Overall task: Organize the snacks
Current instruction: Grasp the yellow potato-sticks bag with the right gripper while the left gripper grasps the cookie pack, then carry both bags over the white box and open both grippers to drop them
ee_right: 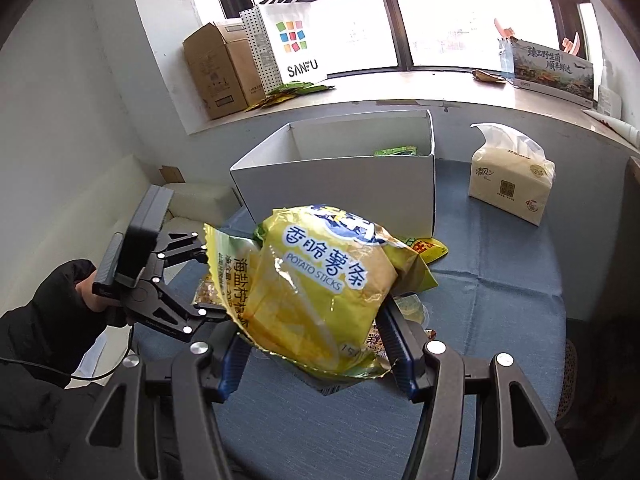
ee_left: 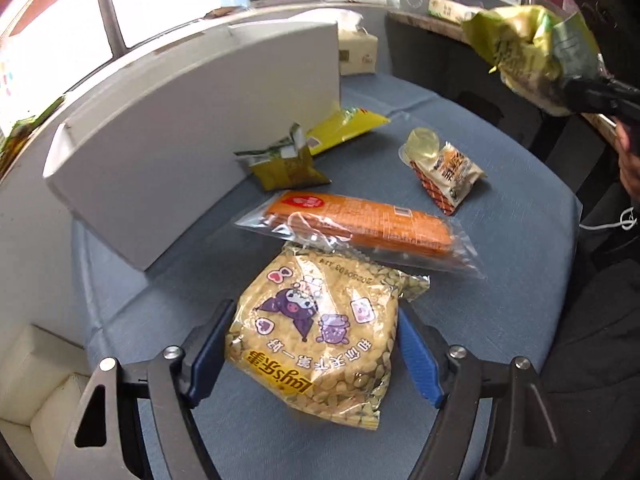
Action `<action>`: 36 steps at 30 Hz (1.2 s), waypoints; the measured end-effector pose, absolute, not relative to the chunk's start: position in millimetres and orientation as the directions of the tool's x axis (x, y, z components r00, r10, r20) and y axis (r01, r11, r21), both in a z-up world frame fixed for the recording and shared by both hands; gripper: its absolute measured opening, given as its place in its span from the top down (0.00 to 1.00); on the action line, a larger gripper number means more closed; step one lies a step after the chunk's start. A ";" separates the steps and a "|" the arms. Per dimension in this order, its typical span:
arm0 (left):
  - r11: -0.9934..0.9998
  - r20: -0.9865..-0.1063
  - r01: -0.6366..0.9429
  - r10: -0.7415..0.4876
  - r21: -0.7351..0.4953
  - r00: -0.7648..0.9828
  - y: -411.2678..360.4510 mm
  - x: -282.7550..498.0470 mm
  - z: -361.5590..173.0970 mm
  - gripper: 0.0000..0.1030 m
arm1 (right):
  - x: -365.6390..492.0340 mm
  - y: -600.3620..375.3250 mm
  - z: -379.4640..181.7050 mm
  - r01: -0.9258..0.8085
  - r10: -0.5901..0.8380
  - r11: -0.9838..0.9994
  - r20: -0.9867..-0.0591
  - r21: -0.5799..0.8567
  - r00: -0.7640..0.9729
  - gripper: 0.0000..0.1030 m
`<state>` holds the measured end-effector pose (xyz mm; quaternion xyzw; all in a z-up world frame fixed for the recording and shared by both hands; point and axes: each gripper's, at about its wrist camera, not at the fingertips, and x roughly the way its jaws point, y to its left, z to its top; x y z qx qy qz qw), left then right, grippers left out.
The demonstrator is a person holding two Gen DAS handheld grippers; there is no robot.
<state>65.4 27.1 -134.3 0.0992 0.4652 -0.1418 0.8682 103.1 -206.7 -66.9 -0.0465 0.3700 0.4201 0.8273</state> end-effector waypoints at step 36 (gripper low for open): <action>0.960 -0.620 -0.220 0.068 -0.172 0.782 143.8 236.4 -21.3 0.00 | 332.3 -50.1 -30.2 -0.598 0.575 0.764 -0.676 0.242 0.462 0.08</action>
